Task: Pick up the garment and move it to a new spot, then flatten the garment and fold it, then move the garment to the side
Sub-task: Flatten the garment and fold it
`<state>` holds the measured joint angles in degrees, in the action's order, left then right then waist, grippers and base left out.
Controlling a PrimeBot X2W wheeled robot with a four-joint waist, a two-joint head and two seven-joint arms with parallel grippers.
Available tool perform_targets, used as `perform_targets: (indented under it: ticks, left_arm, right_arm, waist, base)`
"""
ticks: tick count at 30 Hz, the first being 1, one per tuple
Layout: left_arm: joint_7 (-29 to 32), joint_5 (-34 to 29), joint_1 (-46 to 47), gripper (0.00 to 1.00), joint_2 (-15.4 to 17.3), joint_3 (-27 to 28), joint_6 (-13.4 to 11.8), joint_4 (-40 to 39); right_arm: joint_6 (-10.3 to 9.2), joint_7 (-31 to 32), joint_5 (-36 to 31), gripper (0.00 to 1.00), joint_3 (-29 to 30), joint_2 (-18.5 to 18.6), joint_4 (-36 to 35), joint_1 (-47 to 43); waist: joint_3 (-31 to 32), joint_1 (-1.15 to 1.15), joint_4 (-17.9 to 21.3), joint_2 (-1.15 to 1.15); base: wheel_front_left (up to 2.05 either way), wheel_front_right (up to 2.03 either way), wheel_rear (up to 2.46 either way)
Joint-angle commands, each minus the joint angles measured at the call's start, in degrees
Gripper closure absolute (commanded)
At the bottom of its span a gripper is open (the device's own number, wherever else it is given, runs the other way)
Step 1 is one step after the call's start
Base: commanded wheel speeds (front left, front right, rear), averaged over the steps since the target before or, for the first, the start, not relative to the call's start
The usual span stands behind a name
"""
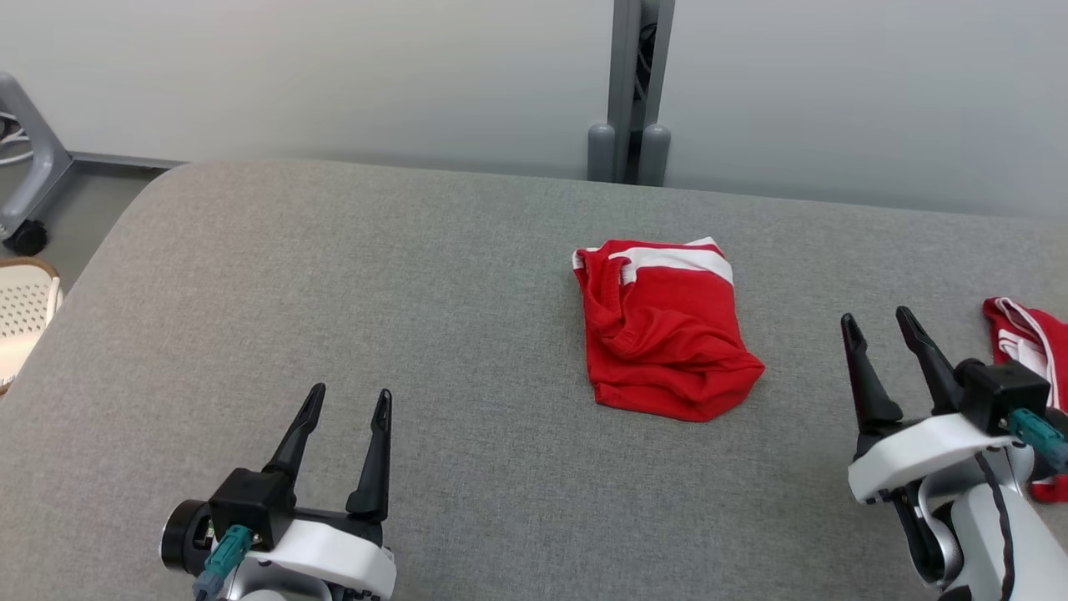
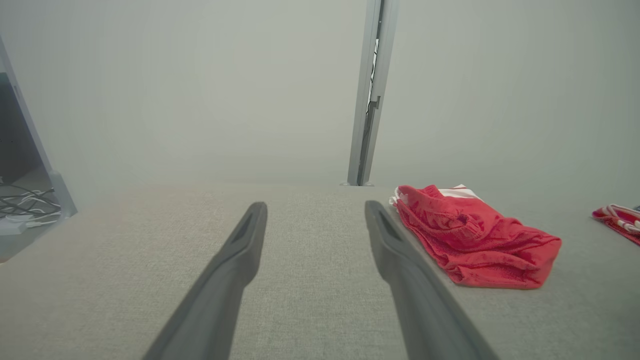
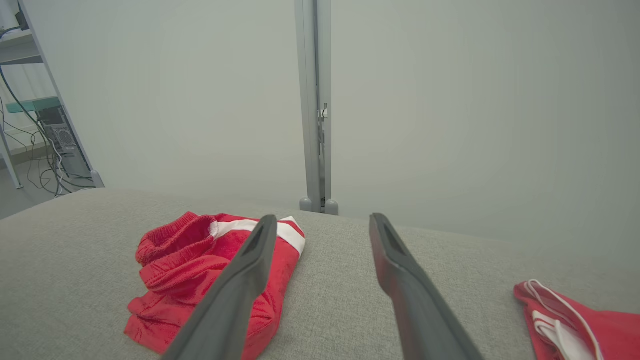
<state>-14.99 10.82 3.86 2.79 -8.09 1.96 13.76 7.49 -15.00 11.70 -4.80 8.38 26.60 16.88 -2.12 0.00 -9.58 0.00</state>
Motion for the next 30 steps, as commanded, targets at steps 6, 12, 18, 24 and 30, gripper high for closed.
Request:
perform_targets:
  ticks: [6,12,18,24,30]
  left_arm:
    - [-0.2,-0.5,2.7,0.00,0.2,-1.1,0.7,0.2]
    - [-0.2,0.3,5.1,0.00,0.2,-2.4,0.6,0.0]
    - [-0.2,1.0,6.5,0.00,0.2,-3.0,0.1,-0.3]
    - [-0.2,1.3,6.6,0.00,0.2,-3.0,-0.5,-0.1]
    - [-0.2,2.0,6.2,0.00,0.2,-3.1,-0.9,0.4]
  right_arm:
    - [0.01,-0.2,3.9,1.00,-4.8,2.9,6.9,8.1]
    - [0.01,0.5,10.9,1.00,-12.8,5.8,15.6,16.0]
    - [0.01,5.6,21.1,1.00,-21.8,8.1,21.5,21.2]
    - [0.02,9.8,31.6,1.00,-30.1,8.8,20.7,22.1]
    - [0.01,13.9,40.3,1.00,-38.8,10.2,17.6,19.6]
  waist:
    - [-5.0,0.00,-3.9,0.00]
    - [-9.0,0.00,-7.9,0.00]
    - [-11.7,0.00,-10.3,0.00]
    - [-11.9,0.00,-10.5,0.00]
    - [-10.9,0.00,-8.9,0.00]
  base:
    - [0.00,0.00,0.00]
    - [0.00,0.00,0.00]
    - [0.00,0.00,0.00]
    - [0.00,0.00,0.00]
    - [0.00,0.00,0.00]
